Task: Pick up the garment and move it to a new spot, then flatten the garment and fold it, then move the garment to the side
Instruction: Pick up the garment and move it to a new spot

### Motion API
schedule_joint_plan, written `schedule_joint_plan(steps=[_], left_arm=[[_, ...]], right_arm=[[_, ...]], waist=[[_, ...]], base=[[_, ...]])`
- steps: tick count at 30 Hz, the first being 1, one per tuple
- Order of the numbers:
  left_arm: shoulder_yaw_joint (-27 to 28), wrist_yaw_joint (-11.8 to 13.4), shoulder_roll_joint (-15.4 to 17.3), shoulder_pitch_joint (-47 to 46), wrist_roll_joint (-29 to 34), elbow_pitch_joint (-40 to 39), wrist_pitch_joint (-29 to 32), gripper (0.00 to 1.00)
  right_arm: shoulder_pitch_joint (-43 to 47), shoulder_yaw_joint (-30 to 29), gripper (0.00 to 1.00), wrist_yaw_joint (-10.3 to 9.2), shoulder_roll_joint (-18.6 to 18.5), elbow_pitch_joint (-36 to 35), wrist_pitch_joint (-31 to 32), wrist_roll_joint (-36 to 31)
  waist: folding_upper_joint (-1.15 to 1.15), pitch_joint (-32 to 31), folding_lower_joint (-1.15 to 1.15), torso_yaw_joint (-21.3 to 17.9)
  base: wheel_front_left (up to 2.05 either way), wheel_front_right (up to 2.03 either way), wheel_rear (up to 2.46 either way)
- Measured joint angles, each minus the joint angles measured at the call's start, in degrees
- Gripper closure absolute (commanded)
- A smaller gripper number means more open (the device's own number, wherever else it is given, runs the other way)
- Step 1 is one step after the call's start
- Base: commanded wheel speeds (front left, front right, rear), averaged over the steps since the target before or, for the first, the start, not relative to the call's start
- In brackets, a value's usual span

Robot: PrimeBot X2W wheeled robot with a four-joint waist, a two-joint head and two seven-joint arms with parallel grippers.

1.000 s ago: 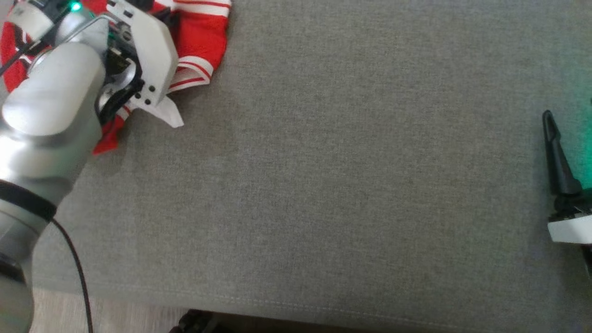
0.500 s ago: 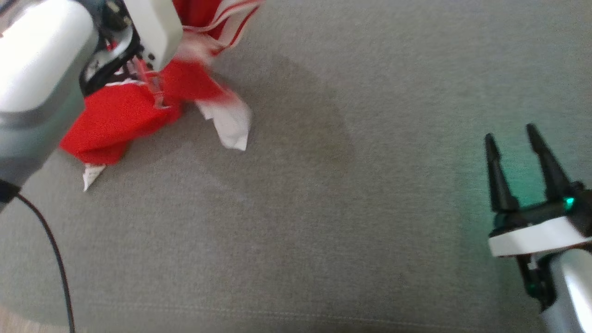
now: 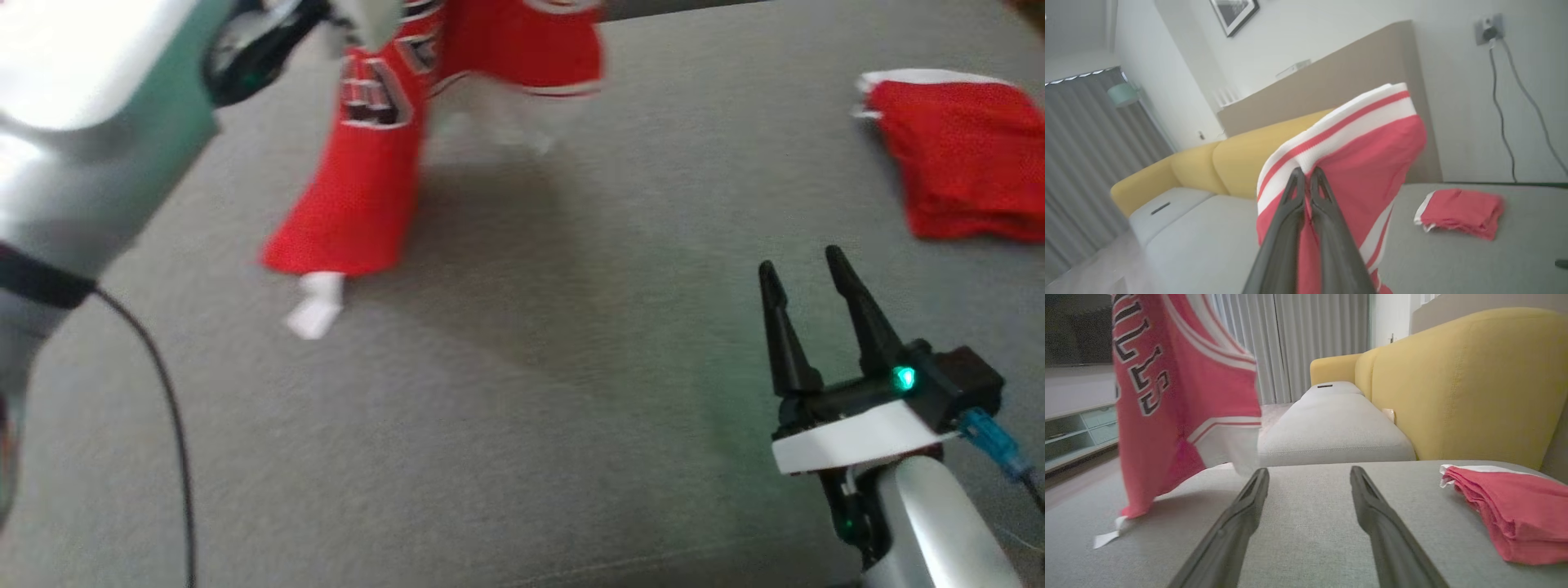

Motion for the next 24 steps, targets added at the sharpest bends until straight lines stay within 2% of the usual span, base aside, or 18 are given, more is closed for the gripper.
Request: schedule_joint_plan(steps=[3, 4, 5, 9, 12, 16, 18, 22, 23, 24], left_arm=[[-0.2, 0.0, -3.3, -0.3, -0.3, 1.5, -0.8, 1.0], [-0.2, 0.0, -3.3, -0.3, -0.3, 1.5, -0.8, 1.0], [-0.4, 0.0, -5.1, 0.2, -1.0, 3.0, -1.0, 1.0], [-1.3, 0.0, -7.1, 3.2, -2.1, 5.6, -1.5, 1.0], [-2.4, 0.1, -9.3, 12.9, -4.1, 9.1, -3.2, 1.0], [-2.5, 0.4, -10.1, 25.4, -5.2, 11.4, -4.4, 1.0], [-0.6, 1.8, -10.5, 31.4, -4.3, 11.5, -4.4, 1.0], [10.3, 5.7, -11.2, 40.4, 1.2, 9.4, -4.4, 0.99], [13.0, 6.3, -11.4, 42.2, 3.3, 8.6, -4.5, 0.05], [15.2, 6.9, -11.6, 43.8, 5.5, 7.9, -4.5, 0.0]], right_arm=[[0.0, 0.5, 0.0, -0.01, 0.5, -0.3, 0.0, 0.0], [0.0, 0.5, 0.0, -0.01, 0.5, -0.3, 0.0, 0.0], [0.0, 0.6, 0.0, 0.0, 0.5, -0.4, 0.0, 0.0], [0.0, 1.0, 0.0, -0.01, 0.6, -0.5, 0.0, 0.0], [0.9, 1.3, 0.0, -0.01, 0.6, -0.8, 0.0, 0.0], [2.4, 1.7, 0.0, -0.01, 0.6, -0.7, 0.0, 0.0], [2.5, 1.5, 0.0, -0.01, 0.6, -0.7, 0.0, 0.0], [2.8, 1.4, 0.0, -0.01, 0.5, -0.4, 0.0, 0.0], [3.1, 1.4, 0.0, -0.01, 0.5, -0.3, 0.0, 0.0], [3.6, 1.5, 0.0, -0.01, 0.4, 0.0, 0.0, 0.0]], waist=[[0.0, -1.2, 0.0, -3.3], [0.0, -1.2, 0.0, -3.3], [0.0, -1.8, 0.0, -5.3], [0.0, -2.3, 0.0, -7.6], [0.0, -2.0, 0.0, -8.8], [0.0, -1.3, 0.0, -8.1], [0.0, -0.8, 0.0, -7.5], [0.0, -0.3, 0.0, -5.7], [0.0, -0.4, 0.0, -5.2], [0.0, -0.5, 0.0, -4.8]], base=[[0.0, 0.0, 0.0], [0.0, 0.0, 0.0], [0.0, 0.0, 0.0], [0.0, 0.0, 0.0], [0.0, 0.0, 0.0], [0.0, 0.0, 0.0], [0.0, 0.0, 0.0], [0.0, 0.0, 0.0], [0.0, 0.0, 0.0], [0.0, 0.0, 0.0]])
